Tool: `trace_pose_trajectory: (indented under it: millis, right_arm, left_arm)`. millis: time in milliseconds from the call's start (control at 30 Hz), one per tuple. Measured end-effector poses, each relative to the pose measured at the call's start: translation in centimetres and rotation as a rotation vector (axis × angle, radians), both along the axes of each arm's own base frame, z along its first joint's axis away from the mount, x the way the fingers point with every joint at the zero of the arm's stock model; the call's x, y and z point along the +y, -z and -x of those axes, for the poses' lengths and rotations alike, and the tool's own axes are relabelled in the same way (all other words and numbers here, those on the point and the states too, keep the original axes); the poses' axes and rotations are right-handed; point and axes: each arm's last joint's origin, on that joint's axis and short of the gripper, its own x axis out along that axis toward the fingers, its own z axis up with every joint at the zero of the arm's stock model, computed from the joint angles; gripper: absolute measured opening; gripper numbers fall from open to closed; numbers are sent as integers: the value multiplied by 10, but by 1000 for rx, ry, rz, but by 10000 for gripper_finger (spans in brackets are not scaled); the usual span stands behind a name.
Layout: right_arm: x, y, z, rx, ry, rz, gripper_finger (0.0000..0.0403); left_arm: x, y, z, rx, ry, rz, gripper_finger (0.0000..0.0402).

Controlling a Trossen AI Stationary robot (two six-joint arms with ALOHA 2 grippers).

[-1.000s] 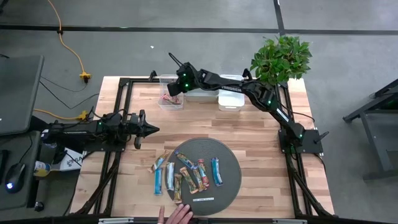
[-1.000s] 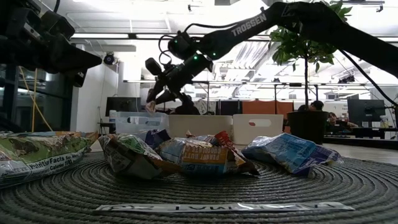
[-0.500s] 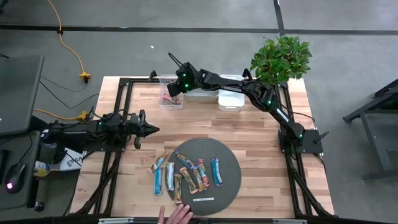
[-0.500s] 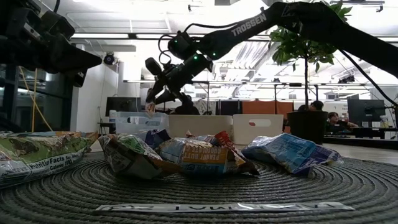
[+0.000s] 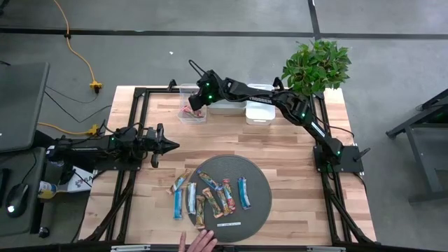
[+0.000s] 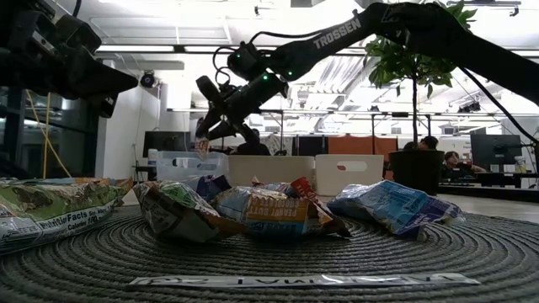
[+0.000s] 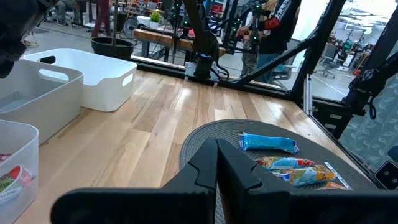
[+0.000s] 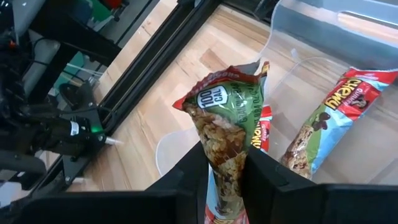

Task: Pick and place Granola Bars by type
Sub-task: Put the granola bar into the transparent bin

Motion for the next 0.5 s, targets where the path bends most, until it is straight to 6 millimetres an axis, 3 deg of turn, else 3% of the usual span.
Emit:
trace_pose_trajectory:
  millis: [133,500]
  right_arm:
    - [0,-1,-1,-14,-9,9,84]
    - [-1,-2,-1,-24,0,11,182]
  left_arm:
    - [0,0,0,0,0,0,0]
    - [0,0,0,0,0,0,0]
